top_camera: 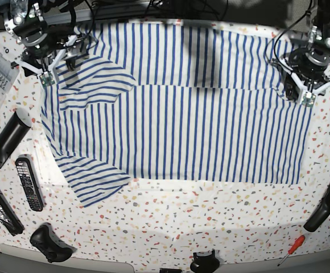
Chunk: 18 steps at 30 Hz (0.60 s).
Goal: Layout the t-shirt on the table in an organized manner, then fold the t-shirt properly
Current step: 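Release the shirt and move the left gripper to the hem corner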
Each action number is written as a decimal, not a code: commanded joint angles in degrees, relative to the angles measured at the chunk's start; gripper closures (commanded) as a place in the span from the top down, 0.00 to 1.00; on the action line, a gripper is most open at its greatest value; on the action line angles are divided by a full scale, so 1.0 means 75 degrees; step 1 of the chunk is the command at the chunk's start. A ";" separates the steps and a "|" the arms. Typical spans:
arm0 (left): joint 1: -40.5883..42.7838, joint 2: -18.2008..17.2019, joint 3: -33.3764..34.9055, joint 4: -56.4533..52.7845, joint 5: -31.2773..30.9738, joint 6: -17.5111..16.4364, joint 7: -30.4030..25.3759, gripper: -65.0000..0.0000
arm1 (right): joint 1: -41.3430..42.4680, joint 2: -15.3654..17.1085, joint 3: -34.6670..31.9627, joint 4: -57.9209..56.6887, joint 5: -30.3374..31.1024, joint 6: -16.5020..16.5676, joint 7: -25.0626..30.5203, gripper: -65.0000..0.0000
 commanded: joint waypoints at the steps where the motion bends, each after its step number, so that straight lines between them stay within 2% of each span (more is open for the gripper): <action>1: -0.0131 -0.0090 -0.0050 0.0146 0.0020 0.0061 -0.0230 0.29 | -0.0006 0.0087 0.0047 0.0160 0.0020 -0.0032 0.0119 0.56; 5: -0.0420 -0.0090 -0.0050 0.0096 0.0017 0.0058 -0.0478 0.29 | 0.0038 0.0085 0.0047 0.0160 0.0020 -0.0032 0.0122 0.56; 11: -0.0280 -0.0090 -0.0050 0.0087 -0.0003 0.0061 0.0318 0.29 | 0.0038 0.0085 0.0047 0.0160 0.0020 -0.0035 0.0137 0.56; 15: 0.0087 -0.0090 -0.0050 0.0087 0.0006 0.0061 0.0146 0.29 | 0.0038 0.0085 0.0047 0.0160 0.0020 -0.0035 0.0277 0.56; 18: 0.0224 -0.0090 -0.0050 0.0087 0.0026 0.0061 -0.0286 0.29 | 0.0050 0.0087 0.0047 0.0160 0.0023 -0.0035 0.0434 0.56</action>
